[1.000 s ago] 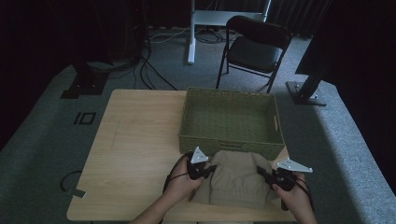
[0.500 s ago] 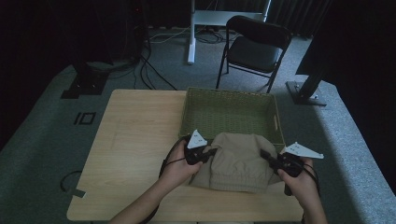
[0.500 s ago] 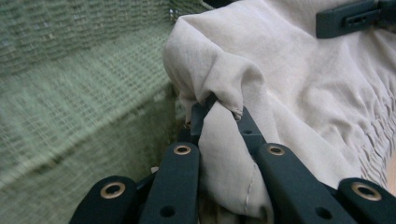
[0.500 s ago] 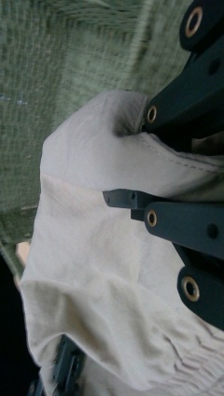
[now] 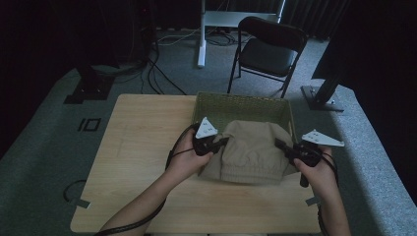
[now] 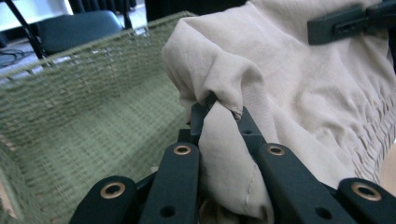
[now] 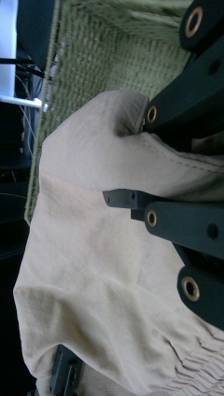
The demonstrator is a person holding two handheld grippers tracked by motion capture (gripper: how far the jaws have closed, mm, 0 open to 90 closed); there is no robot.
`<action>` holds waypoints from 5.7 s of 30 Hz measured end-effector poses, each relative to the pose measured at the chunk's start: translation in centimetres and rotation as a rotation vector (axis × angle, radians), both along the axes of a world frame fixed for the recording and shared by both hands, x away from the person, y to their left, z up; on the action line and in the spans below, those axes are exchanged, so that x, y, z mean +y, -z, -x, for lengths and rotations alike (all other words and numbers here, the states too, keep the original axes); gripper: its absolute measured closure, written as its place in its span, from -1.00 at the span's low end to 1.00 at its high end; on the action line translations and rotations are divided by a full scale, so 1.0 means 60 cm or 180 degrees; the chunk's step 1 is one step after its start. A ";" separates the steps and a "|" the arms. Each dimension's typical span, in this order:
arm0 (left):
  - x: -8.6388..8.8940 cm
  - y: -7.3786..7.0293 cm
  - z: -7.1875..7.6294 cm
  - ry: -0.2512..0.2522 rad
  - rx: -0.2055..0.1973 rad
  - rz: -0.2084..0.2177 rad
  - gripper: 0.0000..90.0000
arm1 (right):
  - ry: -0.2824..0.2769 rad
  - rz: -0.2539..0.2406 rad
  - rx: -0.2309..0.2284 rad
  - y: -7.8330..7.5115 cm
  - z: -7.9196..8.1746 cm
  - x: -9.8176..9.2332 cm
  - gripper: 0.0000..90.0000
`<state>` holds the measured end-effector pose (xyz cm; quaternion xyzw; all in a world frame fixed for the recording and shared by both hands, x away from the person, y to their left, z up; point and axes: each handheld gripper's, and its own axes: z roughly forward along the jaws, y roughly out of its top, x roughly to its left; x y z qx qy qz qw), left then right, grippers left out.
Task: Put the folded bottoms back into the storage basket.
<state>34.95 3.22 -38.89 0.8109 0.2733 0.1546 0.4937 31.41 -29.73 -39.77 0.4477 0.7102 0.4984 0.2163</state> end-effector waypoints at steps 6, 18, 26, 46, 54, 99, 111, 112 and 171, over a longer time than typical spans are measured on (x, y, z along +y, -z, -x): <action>0.004 -0.013 -0.018 -0.0002 0.0008 0.0072 0.87 | 0.0000 -0.0072 -0.0025 -0.017 -0.020 0.000 0.77; 0.002 -0.028 -0.084 -0.0012 0.0095 0.0119 0.87 | -0.0007 -0.0130 0.0096 -0.033 -0.089 -0.005 0.77; 0.005 -0.036 -0.123 -0.0036 0.0161 0.0136 0.86 | 0.0013 -0.0201 0.0228 -0.040 -0.130 -0.006 0.77; -0.003 0.000 -0.242 -0.0410 0.0255 0.0403 0.87 | 0.0247 -0.0197 0.0313 -0.032 -0.240 0.005 0.77; -0.017 0.058 -0.264 -0.0531 0.0331 0.0414 0.87 | 0.0330 -0.0092 0.0400 0.023 -0.272 0.005 0.77; -0.052 0.195 -0.297 -0.0881 0.1000 -0.0186 0.33 | 0.0623 0.0379 0.1270 0.188 -0.335 0.030 0.61; -0.053 0.178 -0.300 -0.1046 0.0757 -0.0225 -0.55 | 0.0661 0.0464 0.1044 0.176 -0.341 0.030 -0.53; -0.053 0.173 -0.299 -0.1040 0.0737 -0.0208 -0.55 | 0.0675 0.0487 0.1009 0.171 -0.341 0.031 -0.53; -0.020 0.038 -0.098 -0.0441 0.0451 -0.0007 -0.61 | 0.0606 0.0477 0.0046 0.045 -0.108 0.000 -0.71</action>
